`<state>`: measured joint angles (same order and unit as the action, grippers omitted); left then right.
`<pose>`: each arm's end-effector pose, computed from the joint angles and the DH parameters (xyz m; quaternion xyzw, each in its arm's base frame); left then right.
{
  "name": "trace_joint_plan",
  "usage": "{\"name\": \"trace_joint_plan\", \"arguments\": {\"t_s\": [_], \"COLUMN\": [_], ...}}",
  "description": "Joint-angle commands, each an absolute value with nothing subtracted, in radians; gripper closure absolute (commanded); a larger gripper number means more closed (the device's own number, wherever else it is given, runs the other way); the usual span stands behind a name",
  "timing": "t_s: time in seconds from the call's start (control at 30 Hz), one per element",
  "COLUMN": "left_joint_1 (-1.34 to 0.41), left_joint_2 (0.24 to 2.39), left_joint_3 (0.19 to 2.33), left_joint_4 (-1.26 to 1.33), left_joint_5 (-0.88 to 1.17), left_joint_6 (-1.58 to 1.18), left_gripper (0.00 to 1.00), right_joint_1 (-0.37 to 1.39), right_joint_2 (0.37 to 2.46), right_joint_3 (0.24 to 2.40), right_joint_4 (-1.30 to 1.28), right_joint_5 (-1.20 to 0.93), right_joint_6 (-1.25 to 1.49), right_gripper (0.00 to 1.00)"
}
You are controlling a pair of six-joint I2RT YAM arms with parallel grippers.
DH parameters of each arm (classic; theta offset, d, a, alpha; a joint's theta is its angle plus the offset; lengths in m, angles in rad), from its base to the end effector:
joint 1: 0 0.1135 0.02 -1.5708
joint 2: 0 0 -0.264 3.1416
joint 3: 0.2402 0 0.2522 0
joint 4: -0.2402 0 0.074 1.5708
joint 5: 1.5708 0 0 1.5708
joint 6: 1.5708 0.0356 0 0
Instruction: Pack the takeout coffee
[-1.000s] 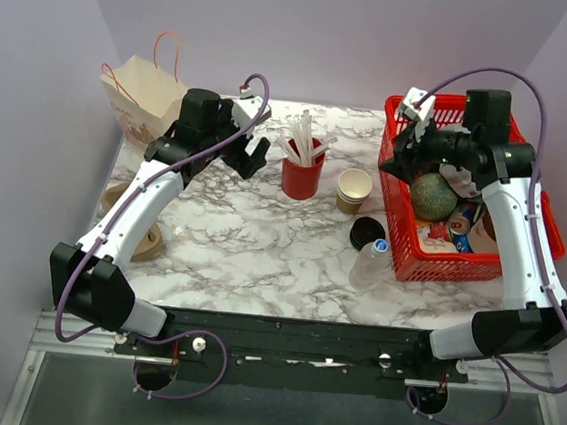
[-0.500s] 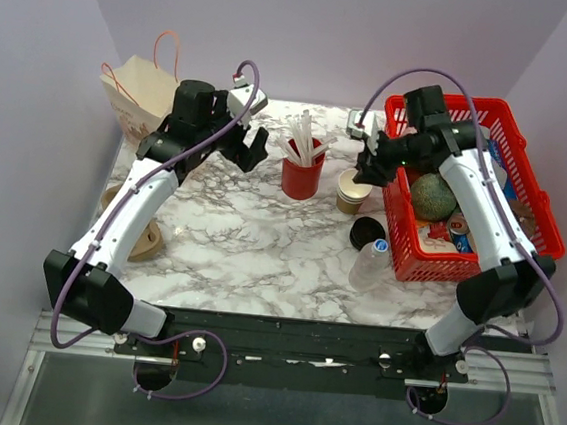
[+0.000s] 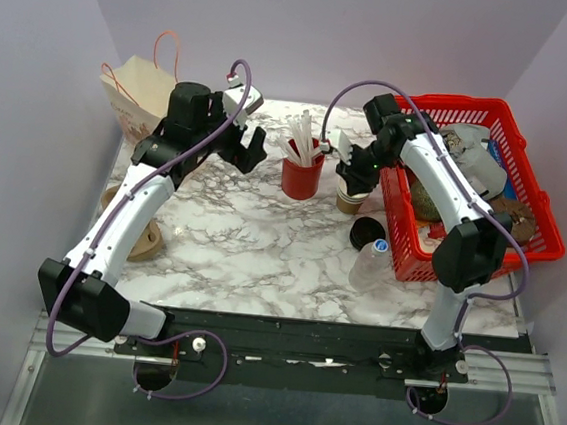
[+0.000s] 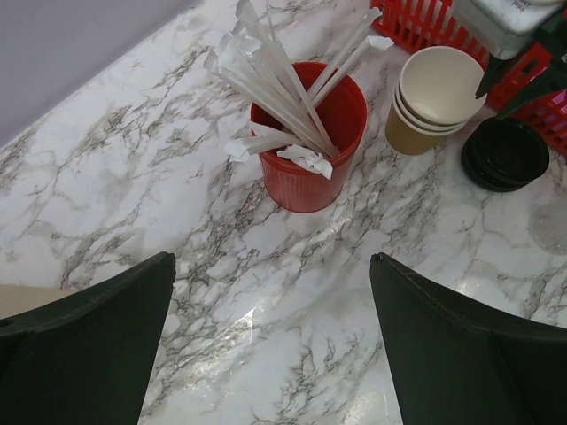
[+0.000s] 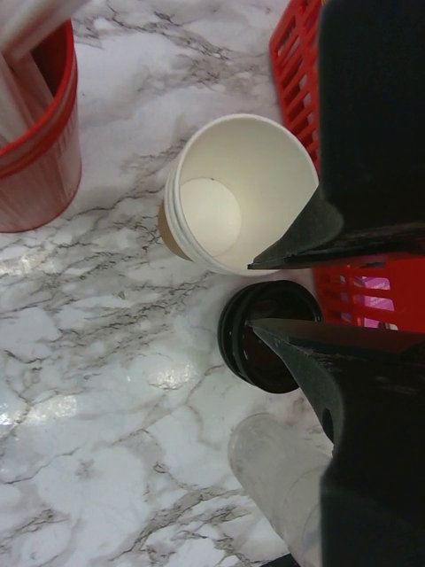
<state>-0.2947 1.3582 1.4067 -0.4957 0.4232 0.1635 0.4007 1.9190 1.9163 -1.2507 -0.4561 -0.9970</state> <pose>0.2848 -0.1017 0.3973 0.2969 0.7804 -0.2115 0.5081 0.3514 0.1659 0.3203 -0.6462 0.7134 0.1682 0.2127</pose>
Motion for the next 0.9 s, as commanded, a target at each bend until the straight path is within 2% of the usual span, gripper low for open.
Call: {"name": "trace_joint_plan", "arguments": {"t_s": [0.0,0.87], "left_joint_1": [-0.281,-0.258], "left_joint_2": [1.313,1.301], "left_joint_3": [1.384,1.345], "left_joint_4": [-0.483,-0.462], "left_joint_5": [0.397,0.403], "left_joint_6": [0.15,0.13], "left_gripper": [0.01,0.01], "right_joint_1": [0.42,0.436], "right_joint_2": [1.925,1.967], "right_joint_3": [1.87,1.784], "right_joint_4": [-1.237,-1.137], "right_joint_5": [-0.359,-0.261], "right_joint_6": [-1.003,-0.965], "right_gripper": [0.64,0.68]}}
